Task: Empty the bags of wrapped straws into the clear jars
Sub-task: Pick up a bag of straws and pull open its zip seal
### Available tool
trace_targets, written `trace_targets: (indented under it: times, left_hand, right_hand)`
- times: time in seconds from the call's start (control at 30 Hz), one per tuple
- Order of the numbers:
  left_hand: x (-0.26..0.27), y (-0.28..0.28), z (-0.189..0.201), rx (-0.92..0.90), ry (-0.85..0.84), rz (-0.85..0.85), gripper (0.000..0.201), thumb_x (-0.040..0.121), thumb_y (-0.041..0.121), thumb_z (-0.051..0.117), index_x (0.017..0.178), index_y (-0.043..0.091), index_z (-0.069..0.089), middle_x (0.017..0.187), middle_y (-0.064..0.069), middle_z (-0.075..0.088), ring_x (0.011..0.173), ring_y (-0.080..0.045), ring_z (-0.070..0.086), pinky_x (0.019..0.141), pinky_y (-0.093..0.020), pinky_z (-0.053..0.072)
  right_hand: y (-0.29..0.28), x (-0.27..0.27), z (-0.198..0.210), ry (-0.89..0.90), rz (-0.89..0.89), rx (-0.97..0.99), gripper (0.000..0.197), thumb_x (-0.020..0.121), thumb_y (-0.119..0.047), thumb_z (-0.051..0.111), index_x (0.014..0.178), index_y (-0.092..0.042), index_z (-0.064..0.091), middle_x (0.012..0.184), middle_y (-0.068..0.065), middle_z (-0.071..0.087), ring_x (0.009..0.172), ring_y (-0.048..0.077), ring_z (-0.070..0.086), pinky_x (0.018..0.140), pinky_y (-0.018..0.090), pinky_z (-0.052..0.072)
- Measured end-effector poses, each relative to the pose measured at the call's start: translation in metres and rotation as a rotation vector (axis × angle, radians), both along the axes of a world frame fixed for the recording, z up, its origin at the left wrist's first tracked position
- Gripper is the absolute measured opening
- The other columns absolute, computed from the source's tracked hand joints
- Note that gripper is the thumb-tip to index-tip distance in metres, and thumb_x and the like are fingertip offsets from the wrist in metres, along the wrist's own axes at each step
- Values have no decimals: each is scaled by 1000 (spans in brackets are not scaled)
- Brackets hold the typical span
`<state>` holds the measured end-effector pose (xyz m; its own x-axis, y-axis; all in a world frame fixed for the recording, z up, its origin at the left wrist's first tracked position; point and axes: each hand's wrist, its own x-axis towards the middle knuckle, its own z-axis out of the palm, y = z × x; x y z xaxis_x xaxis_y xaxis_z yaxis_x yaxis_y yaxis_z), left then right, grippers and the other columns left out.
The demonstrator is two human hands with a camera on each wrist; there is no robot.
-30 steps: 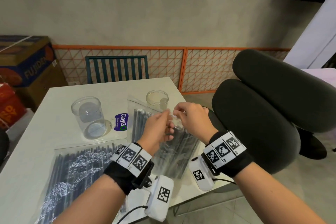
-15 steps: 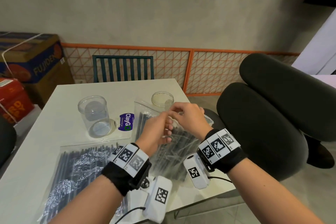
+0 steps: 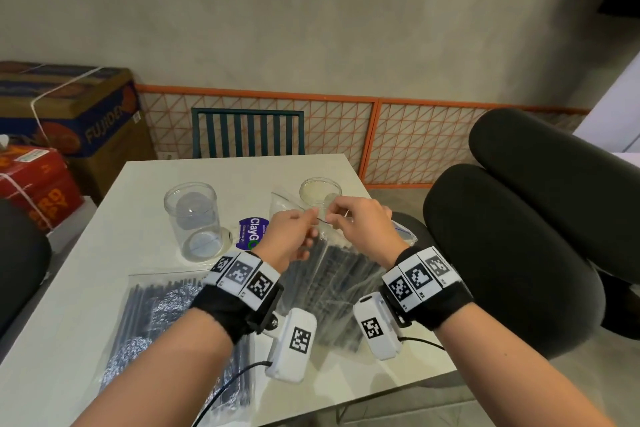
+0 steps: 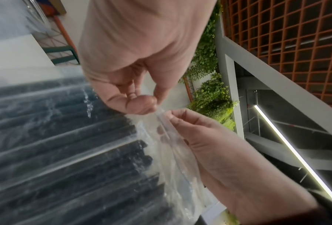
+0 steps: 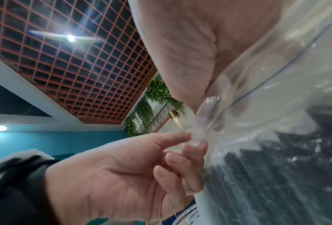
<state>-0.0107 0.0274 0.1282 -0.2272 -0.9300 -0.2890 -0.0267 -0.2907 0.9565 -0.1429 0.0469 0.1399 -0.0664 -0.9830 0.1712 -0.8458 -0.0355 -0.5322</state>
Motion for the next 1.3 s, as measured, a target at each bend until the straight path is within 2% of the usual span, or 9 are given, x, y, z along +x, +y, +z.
trace_targets:
  times: [0.27,0.37,0.57,0.83,0.9,1.0,1.07,1.17,1.3]
  left_hand:
    - [12,11,-18,103,193,43,20,96,15,48,76,13,51,56,2,47,39,-6,41,35,-18,35]
    - [13,16,-16,154,237,46,20,95,15,48,76,12,51,51,3,50,38,-6,44,35,-17,37]
    - [17,12,4,5,-39,122,28,93,22,48,68,12,57,54,0,46,44,-12,39,43,-21,41]
    - [46,31,1,36,-263,-70,22,84,11,47,65,12,58,56,1,44,41,-8,41,42,-17,37]
    - [56,29,3,30,-373,-63,12,84,18,53,83,10,61,76,-1,51,60,-12,52,46,-20,41]
    - [61,13,5,-182,-614,-51,54,81,34,65,126,26,38,116,-1,34,101,-22,48,57,-28,50]
    - [55,3,10,-351,-727,-148,58,82,40,64,132,35,36,124,-4,31,110,-25,46,77,-35,52]
    - [41,-7,12,-396,-685,-226,16,90,35,54,88,23,64,105,-13,57,83,-23,56,61,-31,47]
    - [38,-12,1,-262,-474,-90,36,94,32,49,65,15,59,73,-6,55,67,-19,52,54,-29,46]
  right_hand:
    - [-11,-8,1,-62,-237,-11,18,92,-16,49,85,-23,64,83,-10,60,95,19,57,101,50,29]
    - [-10,1,-1,-51,-108,-17,12,91,-29,57,96,-26,67,94,-8,67,100,15,57,109,61,11]
    - [-8,22,-4,-29,26,-12,14,92,-29,55,89,-28,68,95,-5,71,106,18,58,109,65,7]
    - [-19,6,-1,-13,-171,-4,17,94,-22,51,95,-24,68,95,0,70,103,21,56,110,60,15]
    - [-19,5,-3,-2,-171,3,17,94,-20,51,94,-24,68,88,-2,67,96,19,55,110,61,15]
    - [-17,12,-2,33,-85,-4,16,94,-21,53,91,-25,68,80,-9,59,95,18,54,110,62,12]
    - [-13,19,0,66,28,2,14,93,-24,54,90,-26,68,82,-12,60,102,17,56,108,62,13]
    - [-3,19,7,153,121,13,17,92,-35,55,99,-28,68,102,-8,64,108,18,53,105,63,21]
    - [25,-15,14,439,-240,59,53,90,-54,47,132,-23,44,130,4,44,124,27,41,101,57,31]
